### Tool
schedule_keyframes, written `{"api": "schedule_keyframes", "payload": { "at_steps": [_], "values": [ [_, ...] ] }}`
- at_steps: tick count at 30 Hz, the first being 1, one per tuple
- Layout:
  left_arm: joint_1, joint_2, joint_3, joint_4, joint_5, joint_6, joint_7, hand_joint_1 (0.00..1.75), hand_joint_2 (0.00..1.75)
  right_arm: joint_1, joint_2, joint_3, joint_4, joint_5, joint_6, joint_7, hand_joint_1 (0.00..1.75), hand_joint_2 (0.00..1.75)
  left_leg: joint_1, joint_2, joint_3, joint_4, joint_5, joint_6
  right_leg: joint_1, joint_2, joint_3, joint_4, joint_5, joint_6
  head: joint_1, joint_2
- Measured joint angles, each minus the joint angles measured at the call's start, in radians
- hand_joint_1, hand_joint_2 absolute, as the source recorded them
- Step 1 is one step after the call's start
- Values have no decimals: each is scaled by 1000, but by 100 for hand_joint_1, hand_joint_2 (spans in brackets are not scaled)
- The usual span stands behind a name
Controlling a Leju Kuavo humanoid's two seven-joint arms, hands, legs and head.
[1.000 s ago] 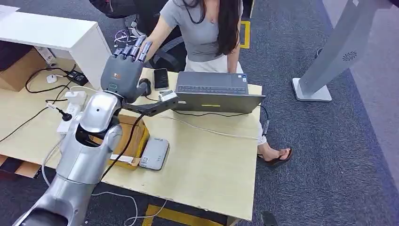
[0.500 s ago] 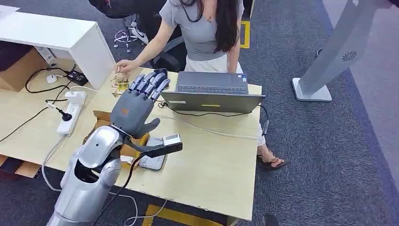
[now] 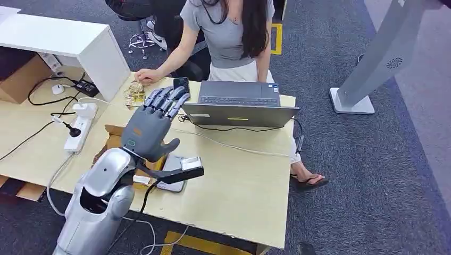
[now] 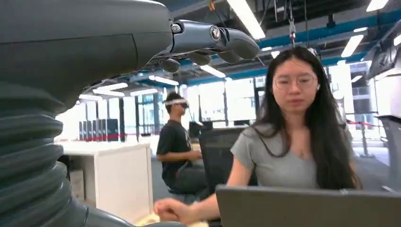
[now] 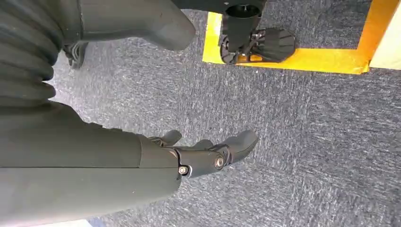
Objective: Pass the card to the sensor for recognition and then transmit it.
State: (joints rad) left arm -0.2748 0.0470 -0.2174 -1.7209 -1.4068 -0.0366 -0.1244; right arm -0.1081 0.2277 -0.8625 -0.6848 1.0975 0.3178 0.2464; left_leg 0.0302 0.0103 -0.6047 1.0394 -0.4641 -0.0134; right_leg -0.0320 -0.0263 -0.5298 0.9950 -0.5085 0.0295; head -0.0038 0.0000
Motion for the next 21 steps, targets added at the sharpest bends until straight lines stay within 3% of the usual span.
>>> {"api": "schedule_keyframes", "payload": {
  "at_steps": [5, 8, 11, 16, 21],
  "values": [
    [147, 81, 1, -44, 56, 23, -9, 0, 175, 23, 0, -18, -34, 1, 34, -6, 0, 175, 0, 0, 0, -1, -1, -1, 0, 0, -1, 0, -1, 0, -1, 0],
    [202, 114, 22, -47, 72, -5, 10, 0, 175, 34, 0, -27, -60, 8, 52, -8, 0, 175, 0, 0, 0, -2, -1, -1, 0, -1, -1, 0, -2, -1, 0, 0],
    [251, 131, 67, -47, 72, -46, 29, 0, 175, 46, 0, -41, -91, 24, 72, -10, 0, 175, 0, 0, 0, -2, -1, -1, 0, 0, -1, 0, -2, -1, 0, 0],
    [325, 145, 140, -46, 79, -41, 30, 0, 175, 59, 1, -54, -127, 35, 95, -15, 0, 175, 0, 0, 0, -2, -1, -1, 0, -1, -1, 0, -1, -1, 0, 0],
    [353, 144, 166, -46, 79, -37, 28, 0, 175, 63, 2, -63, -150, 40, 105, -17, 0, 175, 0, 0, 0, -2, -1, -1, 0, -1, -1, 0, -1, -1, 0, 0]
  ]
}}
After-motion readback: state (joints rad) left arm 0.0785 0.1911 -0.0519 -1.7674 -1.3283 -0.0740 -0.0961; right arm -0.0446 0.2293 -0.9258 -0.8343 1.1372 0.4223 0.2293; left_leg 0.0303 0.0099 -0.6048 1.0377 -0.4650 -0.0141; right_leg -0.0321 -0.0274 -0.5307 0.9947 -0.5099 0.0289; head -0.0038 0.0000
